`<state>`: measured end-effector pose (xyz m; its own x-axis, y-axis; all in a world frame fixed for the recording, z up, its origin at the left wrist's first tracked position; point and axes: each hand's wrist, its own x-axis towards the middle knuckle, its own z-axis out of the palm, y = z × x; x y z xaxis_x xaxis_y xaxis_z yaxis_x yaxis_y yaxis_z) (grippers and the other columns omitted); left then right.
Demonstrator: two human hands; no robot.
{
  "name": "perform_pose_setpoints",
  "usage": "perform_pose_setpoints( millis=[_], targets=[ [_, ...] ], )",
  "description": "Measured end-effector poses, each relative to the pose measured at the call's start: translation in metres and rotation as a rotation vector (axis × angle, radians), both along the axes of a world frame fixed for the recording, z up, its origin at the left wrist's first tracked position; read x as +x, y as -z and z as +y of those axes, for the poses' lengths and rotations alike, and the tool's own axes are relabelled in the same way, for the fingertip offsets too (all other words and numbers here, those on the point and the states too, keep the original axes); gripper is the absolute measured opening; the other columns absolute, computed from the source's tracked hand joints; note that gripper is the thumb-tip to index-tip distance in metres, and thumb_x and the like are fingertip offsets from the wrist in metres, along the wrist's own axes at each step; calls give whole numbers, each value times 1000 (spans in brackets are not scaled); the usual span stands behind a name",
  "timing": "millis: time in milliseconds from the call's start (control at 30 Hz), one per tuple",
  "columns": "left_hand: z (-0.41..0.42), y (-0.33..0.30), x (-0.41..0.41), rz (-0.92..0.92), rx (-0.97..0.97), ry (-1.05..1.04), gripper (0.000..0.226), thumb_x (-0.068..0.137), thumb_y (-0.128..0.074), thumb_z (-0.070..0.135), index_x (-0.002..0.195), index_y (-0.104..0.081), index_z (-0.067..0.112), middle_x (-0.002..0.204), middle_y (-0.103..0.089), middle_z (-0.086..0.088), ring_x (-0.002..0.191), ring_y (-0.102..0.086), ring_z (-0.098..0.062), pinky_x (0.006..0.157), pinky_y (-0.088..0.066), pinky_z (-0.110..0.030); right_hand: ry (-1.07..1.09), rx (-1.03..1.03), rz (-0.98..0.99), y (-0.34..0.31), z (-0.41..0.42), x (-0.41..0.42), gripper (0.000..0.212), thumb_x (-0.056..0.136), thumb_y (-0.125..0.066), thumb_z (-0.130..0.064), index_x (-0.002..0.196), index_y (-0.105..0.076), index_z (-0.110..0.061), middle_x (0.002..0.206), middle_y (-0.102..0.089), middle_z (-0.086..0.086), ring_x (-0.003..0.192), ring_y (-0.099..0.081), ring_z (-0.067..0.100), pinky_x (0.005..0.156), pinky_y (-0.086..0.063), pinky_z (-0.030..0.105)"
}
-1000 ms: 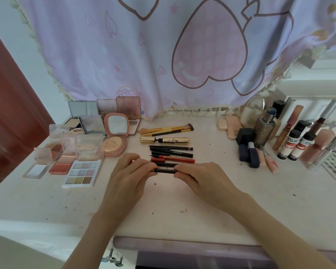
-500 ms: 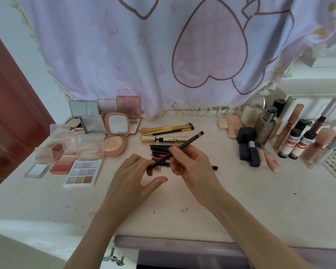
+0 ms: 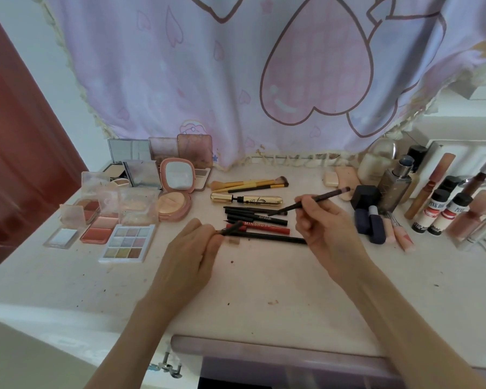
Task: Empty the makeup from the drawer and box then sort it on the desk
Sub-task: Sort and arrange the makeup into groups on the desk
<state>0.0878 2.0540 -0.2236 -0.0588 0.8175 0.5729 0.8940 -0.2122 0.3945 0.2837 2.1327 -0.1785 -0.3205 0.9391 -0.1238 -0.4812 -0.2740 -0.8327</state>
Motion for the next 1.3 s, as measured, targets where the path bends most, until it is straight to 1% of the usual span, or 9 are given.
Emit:
perform_pose_setpoints(
  millis=[100,233,400,533,633,733,933,1133,1300],
  targets=[
    [3,2,3,79,-79,7,28,92,-25,37,73,-40,23,67,-31,17,57,-36,0,53,-25,-10,-20,111,-81,0,0,4,17,91,-49,-2,84,-64,-3,57,-46,1,50,-39,8,47,-33,17],
    [0,2,-1,15,-79,5,31,92,-27,38,82,-50,20,72,-42,12,68,-40,-8,61,-34,-15,-67,108,-95,14,-7,2,19,90,-47,5,85,-64,0,57,-47,3,52,-39,11,47,-32,19],
    [2,4,-5,40,-39,15,31,92,-42,28,103,-63,8,92,-49,3,84,-39,-4,81,-33,-7,-94,77,-129,18,-5,19,27,96,-44,-13,91,-68,-3,70,-65,9,59,-57,14,51,-45,21],
    [1,1,-17,-122,-3,-83,24,83,-63,2,106,-68,9,89,-50,8,85,-39,-1,79,-30,-1,-73,170,-338,18,-6,30,14,93,-49,-6,93,-63,-4,81,-71,14,64,-62,19,54,-48,22],
    [-8,-2,-23,-176,-23,-108,31,80,-65,0,106,-67,16,91,-50,22,83,-42,6,76,-31,0,-106,334,-516,17,-11,27,7,87,-58,-3,89,-62,-8,82,-72,10,64,-64,13,58,-50,22],
    [-15,-3,-24,-215,-24,-108,30,79,-66,2,102,-67,21,88,-59,13,83,-46,13,71,-34,-1,-166,520,-717,20,-17,13,12,84,-64,-6,84,-64,-18,82,-70,-3,67,-64,3,63,-48,12],
    [-16,-3,-22,-290,-95,-92,35,82,-66,9,85,-53,42,86,-64,8,75,-47,0,65,-36,-7,-181,890,-1018,38,-22,-13,10,88,-59,-12,96,-65,-17,87,-57,-16,80,-51,-4,77,-39,6],
    [-15,5,-21,-2,-74,-4,9,76,-69,22,85,-70,21,83,-50,12,88,-38,4,84,-29,-6,4,1192,-1259,50,-12,-23,3,81,-66,-8,82,-66,-11,85,-65,3,86,-53,23,76,-33,28],
    [-10,10,-18,118,-97,15,15,81,-61,26,89,-73,21,83,-50,10,83,-38,-8,74,-32,-17,27,1178,-1272,53,-5,-23,5,83,-65,-8,83,-69,-11,86,-62,4,88,-52,23,74,-31,29]
  ],
)
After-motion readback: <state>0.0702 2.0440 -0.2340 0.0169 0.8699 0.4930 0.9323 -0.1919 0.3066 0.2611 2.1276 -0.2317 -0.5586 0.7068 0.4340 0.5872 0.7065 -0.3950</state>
